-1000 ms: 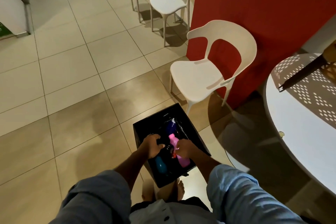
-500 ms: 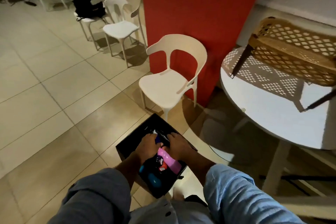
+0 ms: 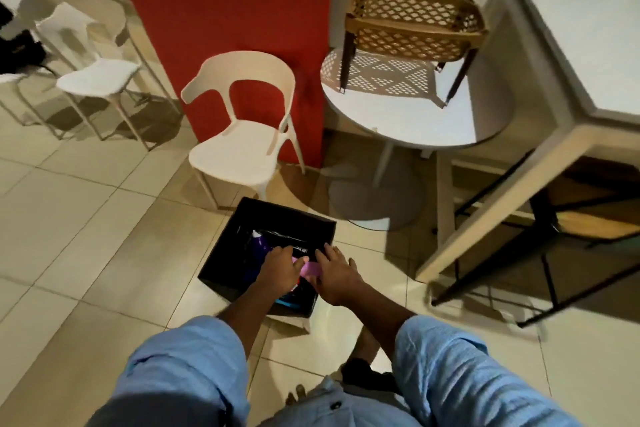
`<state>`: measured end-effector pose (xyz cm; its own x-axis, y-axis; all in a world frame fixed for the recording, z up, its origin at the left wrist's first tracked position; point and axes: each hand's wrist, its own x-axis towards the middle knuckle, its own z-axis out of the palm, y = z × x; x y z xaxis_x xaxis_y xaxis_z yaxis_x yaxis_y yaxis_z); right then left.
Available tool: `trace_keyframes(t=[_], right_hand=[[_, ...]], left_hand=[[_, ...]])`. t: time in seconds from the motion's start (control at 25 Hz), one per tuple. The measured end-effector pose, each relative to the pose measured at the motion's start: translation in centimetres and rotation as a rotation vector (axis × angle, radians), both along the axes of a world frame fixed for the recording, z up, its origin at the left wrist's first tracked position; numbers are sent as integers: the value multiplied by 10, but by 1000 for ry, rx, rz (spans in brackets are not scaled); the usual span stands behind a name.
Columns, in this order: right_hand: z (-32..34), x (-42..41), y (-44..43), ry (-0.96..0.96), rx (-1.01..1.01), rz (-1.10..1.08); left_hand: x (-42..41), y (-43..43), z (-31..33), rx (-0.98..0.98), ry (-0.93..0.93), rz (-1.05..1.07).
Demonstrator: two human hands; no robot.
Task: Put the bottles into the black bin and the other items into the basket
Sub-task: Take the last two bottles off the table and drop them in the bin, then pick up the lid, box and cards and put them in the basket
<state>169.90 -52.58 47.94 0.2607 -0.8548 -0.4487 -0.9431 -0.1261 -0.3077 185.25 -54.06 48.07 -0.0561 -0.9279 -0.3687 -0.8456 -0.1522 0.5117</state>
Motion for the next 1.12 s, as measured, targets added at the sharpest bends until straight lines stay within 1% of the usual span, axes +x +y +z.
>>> trace_keyframes(t=[0.12, 0.24, 0.4, 0.56, 0.64, 0.72, 0.8, 0.88, 1.0, 1.12], right_hand=[[5, -26, 42, 8, -25, -95], [4, -62, 78, 67, -53, -163], [8, -116, 125, 95, -74, -308], [14, -174, 185, 72, -119, -441], [18, -210, 229, 58, -127, -506], [17, -248, 276, 46, -122, -557], [18, -289, 326, 55, -132, -596], [16, -322, 366, 63, -125, -653], [15, -367, 417, 68, -121, -743], [11, -414, 455, 73, -124, -875]], left_hand=[[-37, 25, 3, -16, -14, -68], [-78, 44, 6, -41, -15, -151], [-133, 76, 18, -77, -4, -234], [-185, 120, 19, -133, -33, -353], [-224, 155, 16, -149, -34, -402], [-265, 194, 15, -173, 35, -418], [-313, 233, 19, -242, 157, -445], [-357, 265, 28, -288, 233, -494], [-417, 307, 43, -251, 238, -574], [-470, 344, 47, -248, 219, -715]])
